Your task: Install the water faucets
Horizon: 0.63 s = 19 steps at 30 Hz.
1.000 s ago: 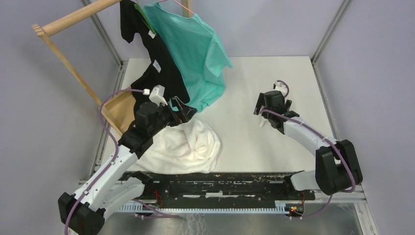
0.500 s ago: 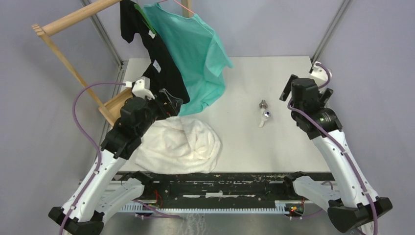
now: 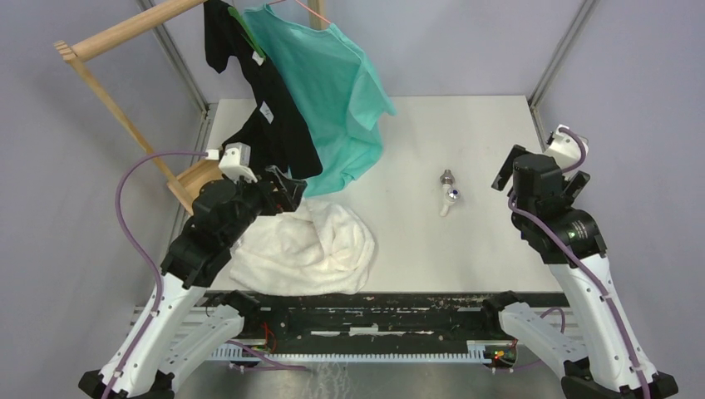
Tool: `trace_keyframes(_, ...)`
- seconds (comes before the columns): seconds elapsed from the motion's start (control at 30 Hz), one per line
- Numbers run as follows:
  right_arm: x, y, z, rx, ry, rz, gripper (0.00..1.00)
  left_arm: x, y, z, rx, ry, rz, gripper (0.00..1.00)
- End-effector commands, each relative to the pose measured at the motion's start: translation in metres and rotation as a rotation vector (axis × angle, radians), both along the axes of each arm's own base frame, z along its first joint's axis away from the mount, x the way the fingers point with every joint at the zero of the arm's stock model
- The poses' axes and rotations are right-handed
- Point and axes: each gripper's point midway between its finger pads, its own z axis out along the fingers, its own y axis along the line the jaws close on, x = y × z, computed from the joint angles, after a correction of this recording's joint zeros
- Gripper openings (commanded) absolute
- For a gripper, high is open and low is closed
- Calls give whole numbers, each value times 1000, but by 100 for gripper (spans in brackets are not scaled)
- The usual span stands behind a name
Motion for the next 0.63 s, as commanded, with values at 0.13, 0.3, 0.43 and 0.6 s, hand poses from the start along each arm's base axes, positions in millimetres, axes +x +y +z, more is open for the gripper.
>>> trace_keyframes(0.13, -11, -5, 4, 17, -39, -22, 100, -7, -18, -9, 56, 7, -142, 99)
trace_keyframes(0.3, -12, -7, 2, 17, -41, -30, 100, -8, -17, -5, 60, -9, -142, 99)
trace_keyframes(0.43, -9, -6, 3, 20, -48, -34, 100, -7, -17, -5, 64, -9, -143, 99)
trace_keyframes(0.6, -4, -2, -3, 7, -15, -2, 100, -3, -18, -10, 68, 3, -140, 99)
